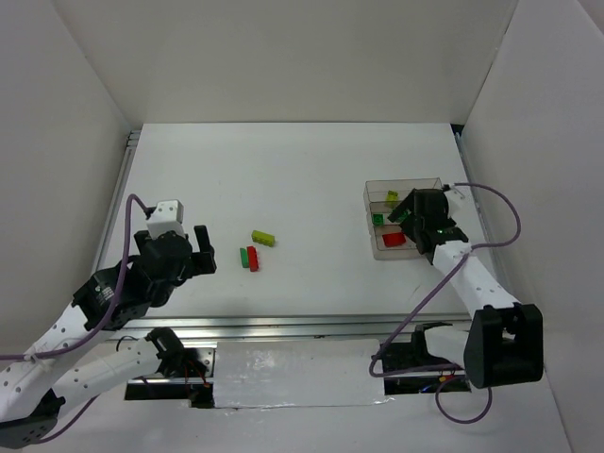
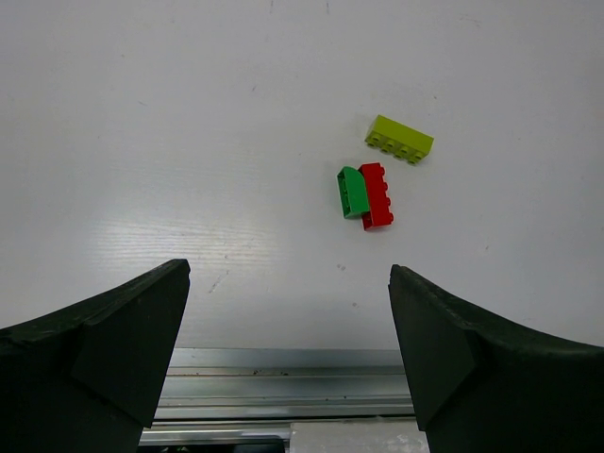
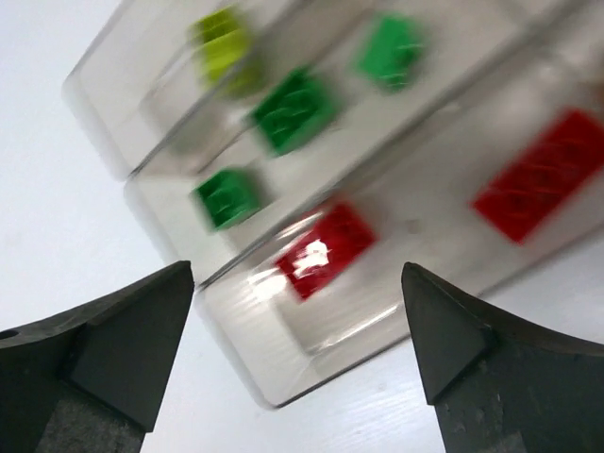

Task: Sort the legos into containers by color

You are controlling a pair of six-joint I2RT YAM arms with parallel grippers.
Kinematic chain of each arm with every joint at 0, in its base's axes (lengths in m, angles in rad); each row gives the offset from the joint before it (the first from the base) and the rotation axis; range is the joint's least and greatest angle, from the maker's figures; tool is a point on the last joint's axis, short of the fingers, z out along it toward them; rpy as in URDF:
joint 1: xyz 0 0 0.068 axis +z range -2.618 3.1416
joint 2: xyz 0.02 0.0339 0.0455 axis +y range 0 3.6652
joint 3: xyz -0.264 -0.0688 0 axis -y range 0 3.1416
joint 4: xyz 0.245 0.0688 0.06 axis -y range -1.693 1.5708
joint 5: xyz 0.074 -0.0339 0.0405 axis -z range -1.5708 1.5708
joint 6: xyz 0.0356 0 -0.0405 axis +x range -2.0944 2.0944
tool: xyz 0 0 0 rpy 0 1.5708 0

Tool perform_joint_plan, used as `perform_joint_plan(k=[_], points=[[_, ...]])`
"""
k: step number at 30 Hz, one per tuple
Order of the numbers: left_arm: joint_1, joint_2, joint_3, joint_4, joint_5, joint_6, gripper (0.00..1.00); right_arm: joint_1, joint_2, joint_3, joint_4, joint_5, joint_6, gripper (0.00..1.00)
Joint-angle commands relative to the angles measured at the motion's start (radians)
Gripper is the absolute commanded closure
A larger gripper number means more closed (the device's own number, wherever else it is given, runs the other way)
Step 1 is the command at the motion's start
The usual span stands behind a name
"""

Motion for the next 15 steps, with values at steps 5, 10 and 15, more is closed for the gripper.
perform_joint_plan(k=[5, 10, 15], points=[[0.033, -0.01, 0.012, -0.029, -0.086, -0.05, 0.0, 0.489, 0.081, 0.129, 0.153, -0.22, -0.263, 0.0], [0.049, -0.072, 0.002, -0.024, -0.096, -0.055, 0.0, 0.718, 0.432, 0.428, 0.029, -0.176, -0.454, 0.02], [0.05, -0.089, -0.003, -0.014, -0.08, -0.047, 0.01, 0.762, 0.642, 0.663, -0.036, -0.251, -0.659, 0.1]])
